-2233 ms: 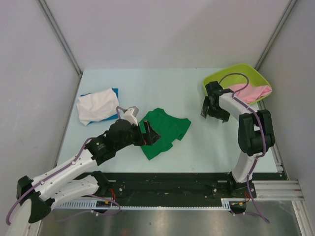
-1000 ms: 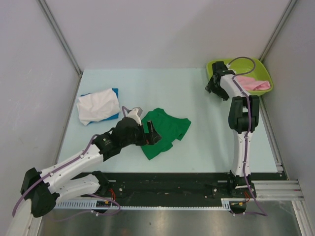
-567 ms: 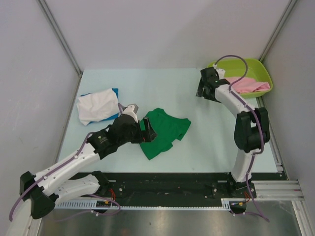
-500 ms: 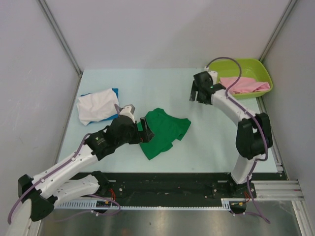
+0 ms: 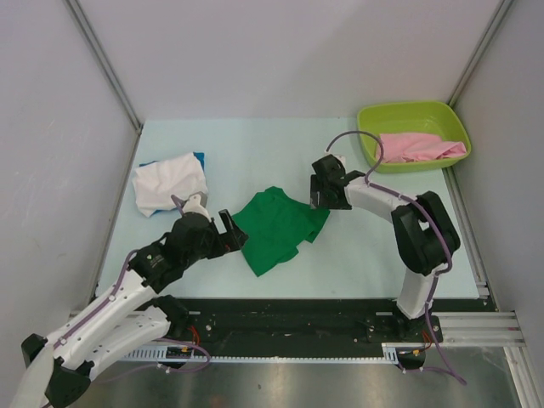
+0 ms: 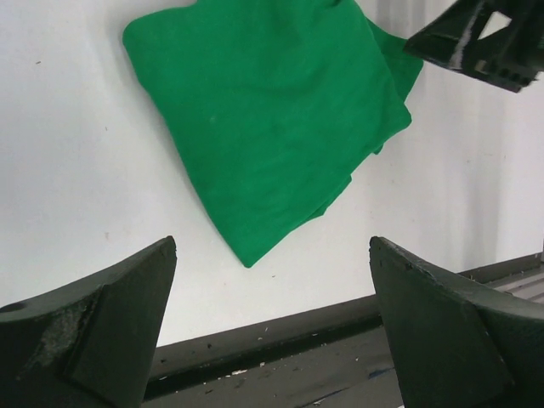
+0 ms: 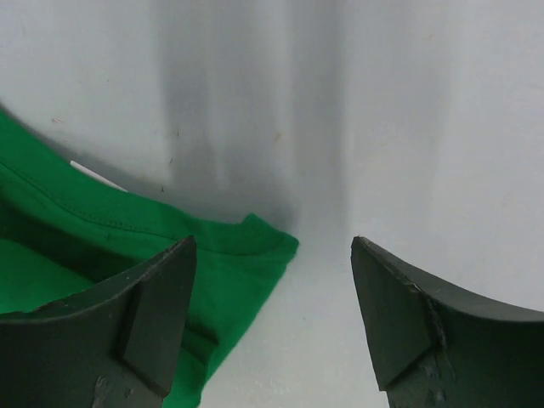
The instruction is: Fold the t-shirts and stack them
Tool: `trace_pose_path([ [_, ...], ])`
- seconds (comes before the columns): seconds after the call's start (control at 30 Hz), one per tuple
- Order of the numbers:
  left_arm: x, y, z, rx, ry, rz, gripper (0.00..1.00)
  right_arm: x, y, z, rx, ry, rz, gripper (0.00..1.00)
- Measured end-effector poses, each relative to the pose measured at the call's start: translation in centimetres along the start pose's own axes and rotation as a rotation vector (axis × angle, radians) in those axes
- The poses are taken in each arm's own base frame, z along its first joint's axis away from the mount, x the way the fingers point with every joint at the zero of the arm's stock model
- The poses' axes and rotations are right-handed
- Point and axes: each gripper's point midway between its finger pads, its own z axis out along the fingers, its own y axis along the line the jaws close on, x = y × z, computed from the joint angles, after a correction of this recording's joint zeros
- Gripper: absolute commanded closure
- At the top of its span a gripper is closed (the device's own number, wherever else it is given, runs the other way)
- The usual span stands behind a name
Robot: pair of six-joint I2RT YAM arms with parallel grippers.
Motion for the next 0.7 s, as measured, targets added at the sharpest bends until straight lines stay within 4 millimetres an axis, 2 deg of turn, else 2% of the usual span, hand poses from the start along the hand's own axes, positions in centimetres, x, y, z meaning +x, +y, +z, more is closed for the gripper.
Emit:
trace_pose_path([
  [0.03,0.0,0.1,-0.1,0.0,-0.001,-0.001,0.0,0.4,0.2,0.7,-0.004,0.012,-0.001,0.23],
  [0.13,-0.1,0.0,-0.2,0.004,-0.005,-0.003,0.0,1.4,0.8,2.2,-0.022,0.041,-0.003,0.35],
  [0.17,-0.1,0.0,-0.2,0.005,-0.005,-0.002,0.0,1.6,1.0,2.5,-0.028,0.047,-0.002,0.47],
  [0.23,0.0,0.1,-0.2,0.001,-0.002,-0.001,0.0,1.8,1.3,2.9,-0.04,0.051,0.0,0.65],
  [0.27,0.0,0.1,-0.1,-0.002,-0.001,0.0,0.0,1.7,1.5,3.0,-0.046,0.049,0.006,0.87],
  [0.3,0.1,0.2,-0.1,-0.004,0.002,0.001,0.0,1.7,1.6,3.1,-0.05,0.047,0.001,1.0],
  [0.4,0.2,0.3,0.2,-0.014,0.01,0.003,0.0,1.4,2.0,3.2,-0.061,0.031,0.004,1.0],
  [0.57,0.5,0.5,0.5,-0.025,0.027,0.006,0.0,0.9,1.5,2.7,-0.019,0.0,-0.007,1.0],
  [0.63,0.6,0.4,0.7,-0.03,0.039,0.014,0.0,0.1,1.3,1.5,-0.001,-0.035,-0.023,1.0],
  [0.7,0.4,0.0,0.8,-0.03,0.047,0.02,0.0,-1.8,1.5,-1.2,0.01,-0.083,-0.053,1.0],
])
